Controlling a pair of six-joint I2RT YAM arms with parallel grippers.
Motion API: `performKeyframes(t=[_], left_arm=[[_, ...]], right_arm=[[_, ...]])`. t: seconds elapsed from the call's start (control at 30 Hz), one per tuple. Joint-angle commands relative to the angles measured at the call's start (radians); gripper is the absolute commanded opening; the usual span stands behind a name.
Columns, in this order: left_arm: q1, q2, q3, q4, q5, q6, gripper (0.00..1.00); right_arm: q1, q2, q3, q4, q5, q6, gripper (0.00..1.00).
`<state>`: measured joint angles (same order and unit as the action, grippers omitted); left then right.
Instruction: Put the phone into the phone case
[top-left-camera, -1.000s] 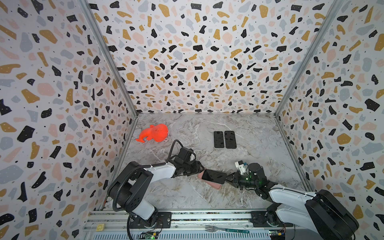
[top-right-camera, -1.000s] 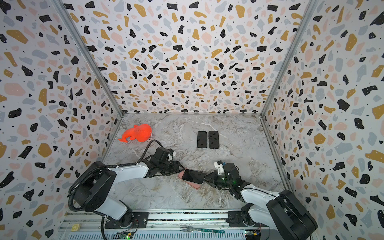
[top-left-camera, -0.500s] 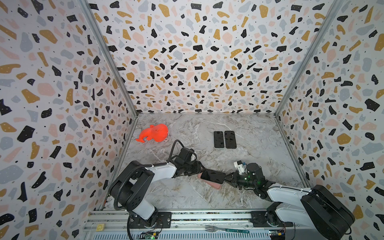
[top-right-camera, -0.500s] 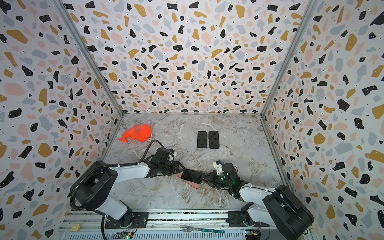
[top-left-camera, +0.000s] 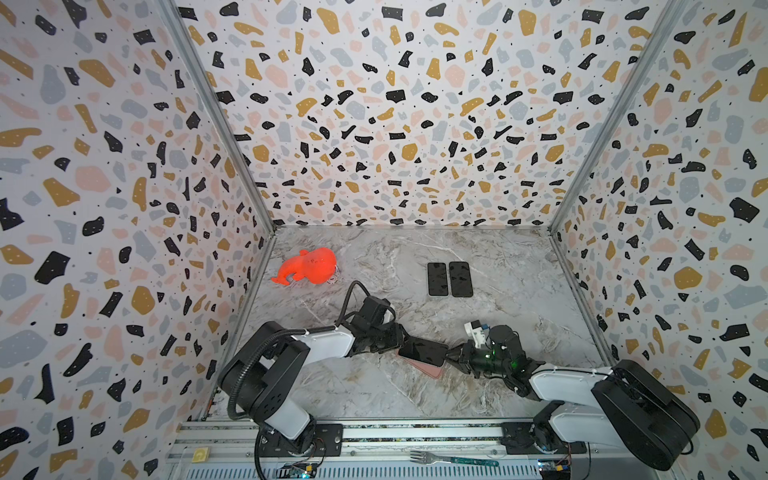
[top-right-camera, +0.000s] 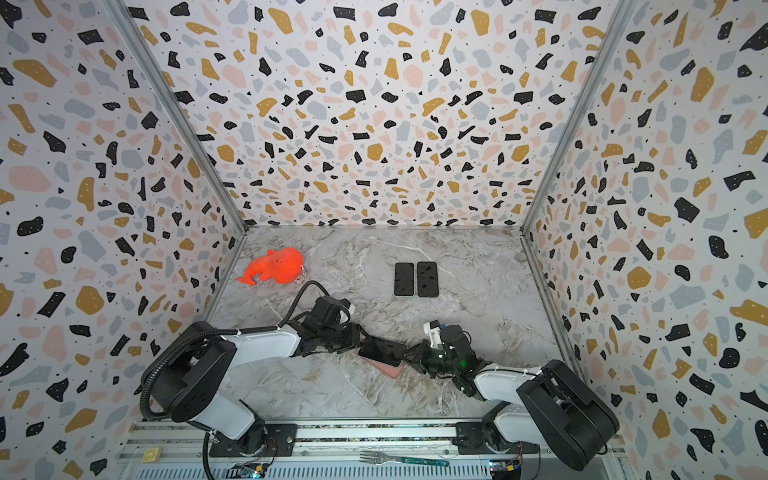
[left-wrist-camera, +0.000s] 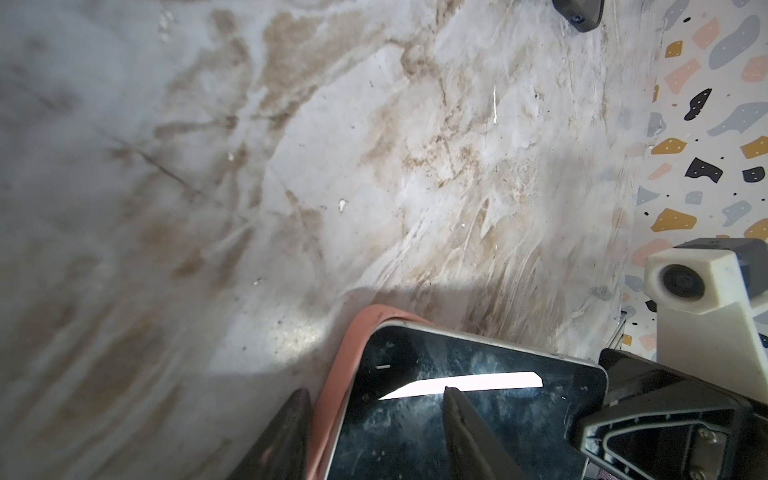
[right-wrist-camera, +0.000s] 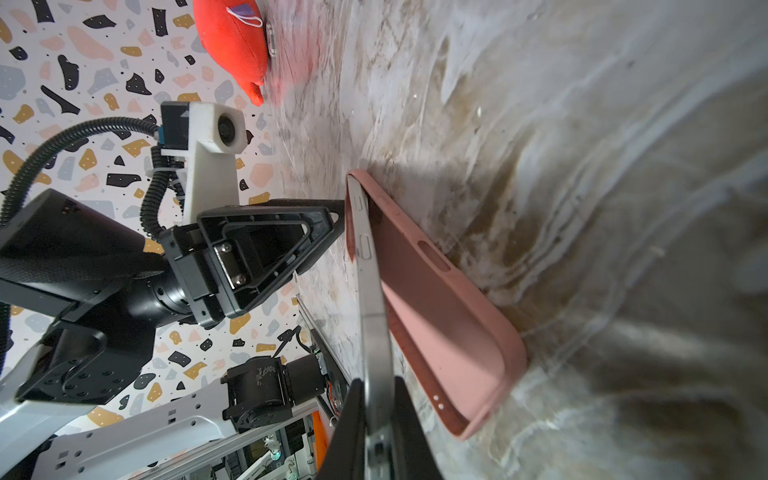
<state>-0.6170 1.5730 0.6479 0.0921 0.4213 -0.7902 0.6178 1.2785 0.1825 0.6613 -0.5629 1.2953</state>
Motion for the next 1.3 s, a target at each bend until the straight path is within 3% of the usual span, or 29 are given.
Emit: performKeyframes(t=[0.0,0.53,0.83,1.07,1.27], left_arm=[[-0.012,-0.010,-0.016,0.034,0.008,-0.017,0.52],[-0.026,-0.016,-0.047,0.072,0.005,-0.046,0.49],[-0.026,-0.009,-0.053,0.092,0.008,-0.050,0.49],[-0.026,-0.003,-0.052,0.099,0.011,-0.050,0.48],[-0.030,-0.001,-0.056,0.114,0.017,-0.059,0.48]], right_arm=[[0.008,0.029,0.005,-0.078,0.059,0.012,0.00],[0.026,0.165,0.029,-0.010,0.034,-0.016,0.00],[0.033,0.188,0.078,-0.118,0.052,-0.098,0.00],[0.038,0.193,0.101,-0.173,0.057,-0.148,0.18],[0.053,0.204,0.130,-0.210,0.069,-0.178,0.19]])
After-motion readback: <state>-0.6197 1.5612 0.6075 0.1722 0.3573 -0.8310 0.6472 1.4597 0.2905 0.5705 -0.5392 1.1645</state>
